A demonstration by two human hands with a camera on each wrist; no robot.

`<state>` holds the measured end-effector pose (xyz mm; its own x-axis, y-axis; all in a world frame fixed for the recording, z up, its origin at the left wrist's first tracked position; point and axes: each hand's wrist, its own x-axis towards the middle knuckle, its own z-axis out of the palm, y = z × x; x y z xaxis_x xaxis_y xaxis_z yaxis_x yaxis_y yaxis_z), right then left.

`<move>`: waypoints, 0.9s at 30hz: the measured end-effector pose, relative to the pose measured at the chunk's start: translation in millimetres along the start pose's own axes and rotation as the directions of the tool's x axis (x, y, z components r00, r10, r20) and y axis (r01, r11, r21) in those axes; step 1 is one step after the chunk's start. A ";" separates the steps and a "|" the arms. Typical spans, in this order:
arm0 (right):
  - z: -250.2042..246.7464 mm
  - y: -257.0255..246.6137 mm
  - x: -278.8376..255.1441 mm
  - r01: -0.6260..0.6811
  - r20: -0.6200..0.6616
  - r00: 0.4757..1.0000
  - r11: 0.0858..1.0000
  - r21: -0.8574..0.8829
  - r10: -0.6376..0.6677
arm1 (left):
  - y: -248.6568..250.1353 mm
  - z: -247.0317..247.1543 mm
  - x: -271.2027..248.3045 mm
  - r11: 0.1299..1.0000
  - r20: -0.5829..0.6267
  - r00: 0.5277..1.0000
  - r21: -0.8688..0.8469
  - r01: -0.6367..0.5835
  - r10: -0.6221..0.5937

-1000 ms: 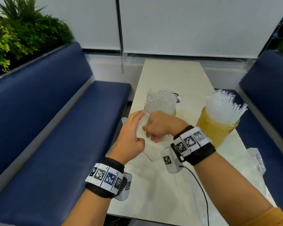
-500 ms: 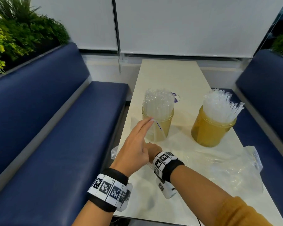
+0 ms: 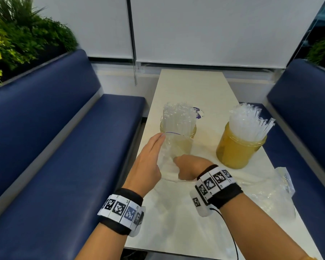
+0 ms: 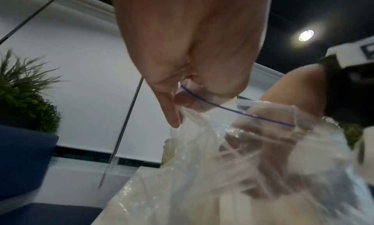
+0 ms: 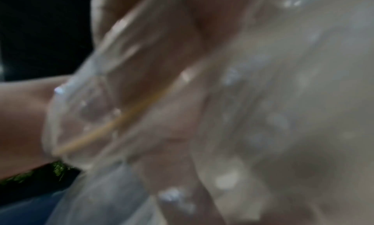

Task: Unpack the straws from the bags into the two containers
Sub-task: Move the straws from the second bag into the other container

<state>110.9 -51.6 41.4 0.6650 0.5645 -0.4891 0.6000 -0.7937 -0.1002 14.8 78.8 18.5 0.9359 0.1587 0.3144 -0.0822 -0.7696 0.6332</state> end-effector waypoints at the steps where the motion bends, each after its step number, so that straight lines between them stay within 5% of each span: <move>1: -1.4 3.4 -2.6 -0.003 -0.020 1.000 1.000 -0.031 0.002 | 2.7 -1.3 1.9 1.000 -0.005 1.000 0.000 -0.001 0.001; 4: -5.0 -1.2 -8.0 -0.017 -0.051 0.999 0.990 -0.141 0.010 | 21.1 -2.6 3.6 0.979 0.044 0.989 -0.151 -0.135 0.143; 7: -4.9 -4.8 -9.7 -0.041 -0.097 0.995 0.981 -0.190 0.023 | 42.1 3.1 0.5 0.853 0.042 0.961 -0.472 -0.223 0.274; 11: -12.6 4.9 -15.4 0.002 -0.170 0.985 0.991 -0.134 -0.025 | 41.9 -1.1 4.1 0.738 -0.309 0.949 -0.624 -0.257 0.069; 13: -12.3 7.7 -19.0 0.035 -0.147 0.988 0.991 -0.128 -0.054 | 27.6 -10.2 7.3 0.870 -0.456 0.885 -0.470 -0.150 -0.094; 15: -9.9 13.4 -24.0 0.103 -0.224 0.970 0.994 0.041 -0.091 | 9.8 -20.7 10.4 0.954 -0.472 0.845 -0.268 0.137 -0.253; 16: -11.7 13.8 -29.7 0.137 -0.297 0.950 0.984 0.117 -0.097 | 3.6 -25.4 10.4 0.939 -0.442 0.829 -0.200 0.281 -0.343; 19: -21.2 15.7 -43.7 0.169 -0.295 0.938 0.983 -0.064 -0.181 | 0.4 -33.4 8.2 0.820 -0.259 0.780 -0.230 0.524 -0.570; 22: -22.8 14.8 -42.8 0.095 -0.272 0.956 0.992 -0.081 -0.113 | 4.1 -31.1 4.2 0.758 -0.145 0.777 -0.386 0.526 -0.613; 25: -14.6 20.6 -40.6 0.083 -0.227 0.966 0.977 -0.198 -0.128 | -1.8 -28.9 1.1 0.823 -0.249 0.803 -0.353 0.446 -0.542; 27: -10.0 32.2 -44.6 0.093 -0.339 0.929 0.981 -0.169 -0.147 | -9.9 -33.1 0.1 0.856 -0.352 0.783 -0.284 0.432 -0.512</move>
<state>105.0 -100.0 68.7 0.6806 0.7179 -0.1464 0.7260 -0.6877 0.0028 4.4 106.9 35.6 0.6548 0.7363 0.1707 0.2369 -0.4143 0.8788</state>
